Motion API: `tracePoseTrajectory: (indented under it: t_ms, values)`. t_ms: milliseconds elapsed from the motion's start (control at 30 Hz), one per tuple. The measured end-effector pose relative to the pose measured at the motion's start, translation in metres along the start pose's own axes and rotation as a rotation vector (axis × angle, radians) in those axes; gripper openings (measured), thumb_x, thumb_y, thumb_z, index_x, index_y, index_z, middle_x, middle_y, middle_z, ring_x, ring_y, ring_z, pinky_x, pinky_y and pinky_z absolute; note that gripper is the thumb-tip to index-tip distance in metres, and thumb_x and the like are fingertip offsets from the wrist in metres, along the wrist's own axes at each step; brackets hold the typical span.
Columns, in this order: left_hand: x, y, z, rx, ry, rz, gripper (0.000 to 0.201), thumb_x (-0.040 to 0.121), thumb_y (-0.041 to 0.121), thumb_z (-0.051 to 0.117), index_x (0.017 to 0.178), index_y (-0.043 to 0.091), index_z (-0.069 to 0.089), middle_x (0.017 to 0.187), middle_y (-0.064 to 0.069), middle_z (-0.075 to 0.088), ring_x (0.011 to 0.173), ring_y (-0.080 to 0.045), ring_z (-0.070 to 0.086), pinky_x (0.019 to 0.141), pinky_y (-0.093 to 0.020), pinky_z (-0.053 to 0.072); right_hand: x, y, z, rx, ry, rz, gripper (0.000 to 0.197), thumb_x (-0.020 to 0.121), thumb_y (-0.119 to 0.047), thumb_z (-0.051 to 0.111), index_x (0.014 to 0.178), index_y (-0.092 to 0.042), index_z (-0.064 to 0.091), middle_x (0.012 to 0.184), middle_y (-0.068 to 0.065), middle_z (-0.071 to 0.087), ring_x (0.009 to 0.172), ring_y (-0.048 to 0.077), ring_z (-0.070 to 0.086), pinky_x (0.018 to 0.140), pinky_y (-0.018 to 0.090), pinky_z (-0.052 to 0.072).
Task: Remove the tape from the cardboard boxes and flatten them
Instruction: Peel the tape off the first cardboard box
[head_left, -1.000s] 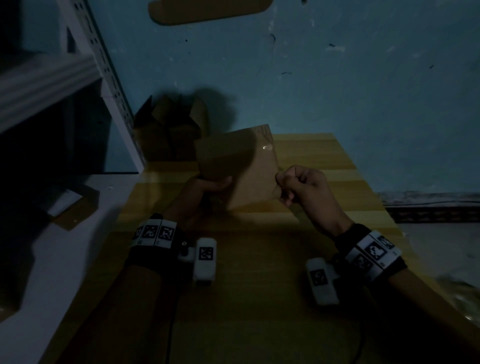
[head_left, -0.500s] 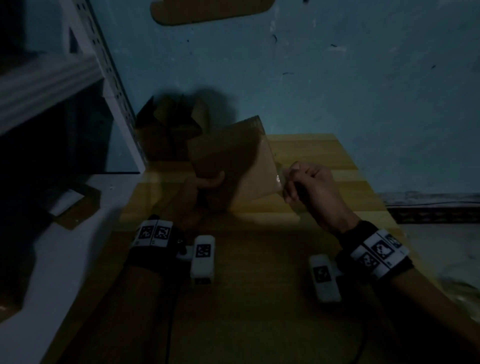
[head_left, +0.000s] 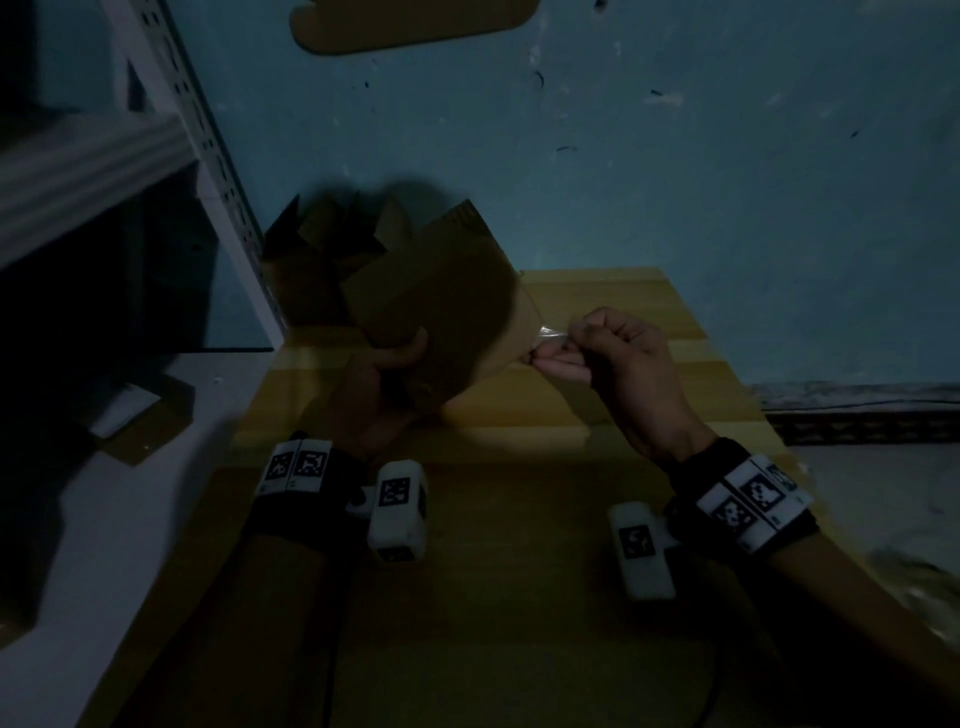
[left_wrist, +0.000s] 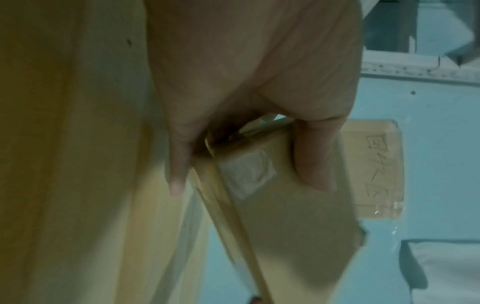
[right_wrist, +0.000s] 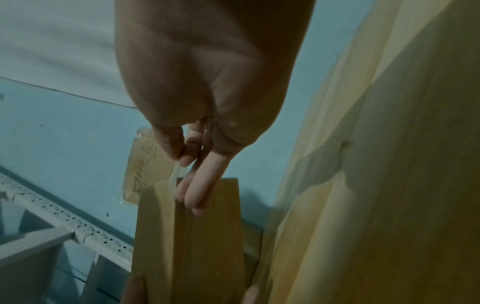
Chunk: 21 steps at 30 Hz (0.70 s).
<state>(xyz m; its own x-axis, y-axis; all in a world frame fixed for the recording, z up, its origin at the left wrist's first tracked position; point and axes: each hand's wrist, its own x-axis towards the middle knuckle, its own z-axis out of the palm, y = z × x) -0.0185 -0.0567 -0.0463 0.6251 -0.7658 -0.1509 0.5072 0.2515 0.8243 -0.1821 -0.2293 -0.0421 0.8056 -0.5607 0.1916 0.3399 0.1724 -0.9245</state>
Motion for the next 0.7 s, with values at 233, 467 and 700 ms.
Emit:
tracePoseTrajectory:
  t_ms: [233, 467, 700]
  values:
    - [0.0005, 0.0024, 0.0037, -0.078, 0.053, -0.048, 0.040, 0.079, 0.027, 0.062, 0.116, 0.013, 0.063, 0.114, -0.010, 0.072, 0.114, -0.036, 0.061, 0.100, -0.061, 0.044, -0.0017, 0.0003, 0.0005, 0.093, -0.044, 0.013, 0.023, 0.104, 0.001, 0.042, 0.086, 0.000, 0.056, 0.096, 0.034, 0.072, 0.098, 0.041, 0.074, 0.090, 0.039, 0.061]
    - [0.0031, 0.0011, 0.0051, -0.207, 0.074, -0.117, 0.062, 0.078, 0.034, 0.066, 0.135, 0.014, 0.055, 0.130, -0.015, 0.064, 0.122, -0.041, 0.056, 0.103, -0.063, 0.039, -0.0040, 0.0010, 0.0055, 0.163, -0.073, -0.006, 0.029, 0.105, -0.002, 0.038, 0.083, -0.002, 0.056, 0.099, 0.033, 0.071, 0.103, 0.043, 0.072, 0.089, 0.038, 0.061]
    - [0.0054, -0.0012, 0.0023, -0.283, 0.105, -0.138, 0.066, 0.077, 0.038, 0.069, 0.138, 0.016, 0.054, 0.136, -0.016, 0.060, 0.127, -0.044, 0.051, 0.103, -0.066, 0.039, -0.0056, 0.0046, 0.0091, 0.232, -0.121, -0.025, 0.024, 0.103, -0.002, 0.039, 0.086, 0.000, 0.055, 0.103, 0.032, 0.071, 0.105, 0.040, 0.072, 0.091, 0.036, 0.060]
